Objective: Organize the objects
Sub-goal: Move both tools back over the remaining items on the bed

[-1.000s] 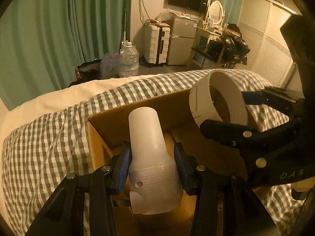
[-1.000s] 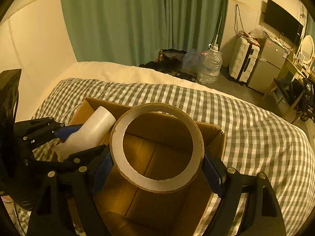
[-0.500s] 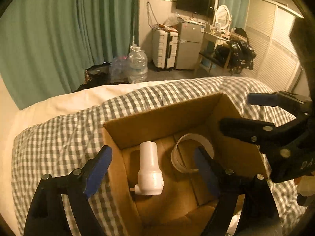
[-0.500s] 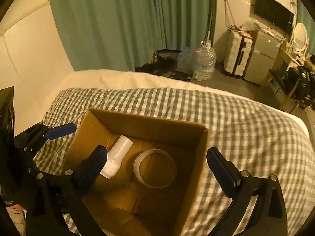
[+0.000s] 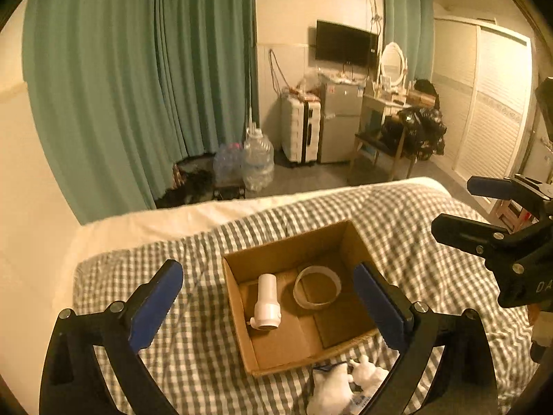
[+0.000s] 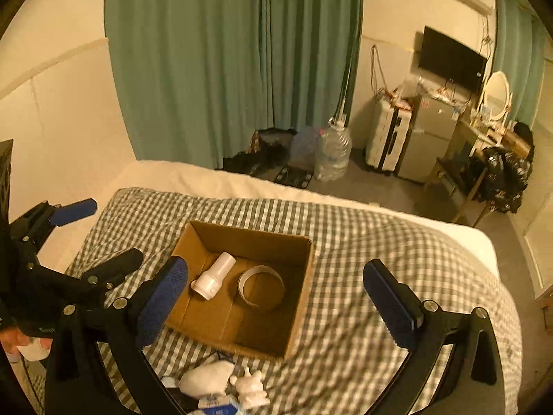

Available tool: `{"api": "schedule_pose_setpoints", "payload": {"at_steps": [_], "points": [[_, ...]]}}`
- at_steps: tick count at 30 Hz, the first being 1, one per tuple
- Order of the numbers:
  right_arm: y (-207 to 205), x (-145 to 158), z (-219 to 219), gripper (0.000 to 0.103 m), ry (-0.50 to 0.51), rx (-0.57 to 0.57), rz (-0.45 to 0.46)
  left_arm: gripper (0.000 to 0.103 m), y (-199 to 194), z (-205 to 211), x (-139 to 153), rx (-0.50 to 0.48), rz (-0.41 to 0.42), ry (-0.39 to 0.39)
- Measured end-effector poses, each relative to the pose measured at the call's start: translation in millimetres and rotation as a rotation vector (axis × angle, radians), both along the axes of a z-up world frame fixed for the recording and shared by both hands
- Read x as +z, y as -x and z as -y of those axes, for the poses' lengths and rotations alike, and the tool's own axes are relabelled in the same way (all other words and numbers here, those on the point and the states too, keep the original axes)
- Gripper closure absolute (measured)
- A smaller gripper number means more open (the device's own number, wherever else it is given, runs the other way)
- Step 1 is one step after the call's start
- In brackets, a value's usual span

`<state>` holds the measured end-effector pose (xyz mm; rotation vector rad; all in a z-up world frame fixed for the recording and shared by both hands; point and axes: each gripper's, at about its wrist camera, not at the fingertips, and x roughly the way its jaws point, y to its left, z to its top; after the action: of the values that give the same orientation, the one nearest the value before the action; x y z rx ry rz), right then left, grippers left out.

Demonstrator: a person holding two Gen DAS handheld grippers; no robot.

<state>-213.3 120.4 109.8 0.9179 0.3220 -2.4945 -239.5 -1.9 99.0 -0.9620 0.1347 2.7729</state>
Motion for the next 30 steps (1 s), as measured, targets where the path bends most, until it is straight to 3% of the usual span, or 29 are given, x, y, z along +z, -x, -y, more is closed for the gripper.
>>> {"api": "schedule_pose_setpoints", "payload": {"at_steps": [9, 15, 18, 23, 30], "points": [[-63, 44, -22, 0.001, 0.017, 0.012, -0.056, 0.0, -64, -5, 46, 0.033, -0.069, 0.077], [-106, 43, -37, 0.001, -0.016, 0.04, -0.08, 0.0, -103, 0, 46, 0.06, -0.02, 0.045], [-125, 38, -45, 0.001, -0.027, 0.072, -0.096, 0.0, -119, 5, 38, 0.054, 0.013, -0.001], [-149, 17, -56, 0.001, -0.032, 0.114, -0.104, 0.0, -140, 5, 13, 0.062, 0.026, 0.017], [-150, -50, -52, 0.001, -0.039, 0.164, -0.001, 0.0, -151, 14, -56, 0.126, 0.059, -0.012]]}}
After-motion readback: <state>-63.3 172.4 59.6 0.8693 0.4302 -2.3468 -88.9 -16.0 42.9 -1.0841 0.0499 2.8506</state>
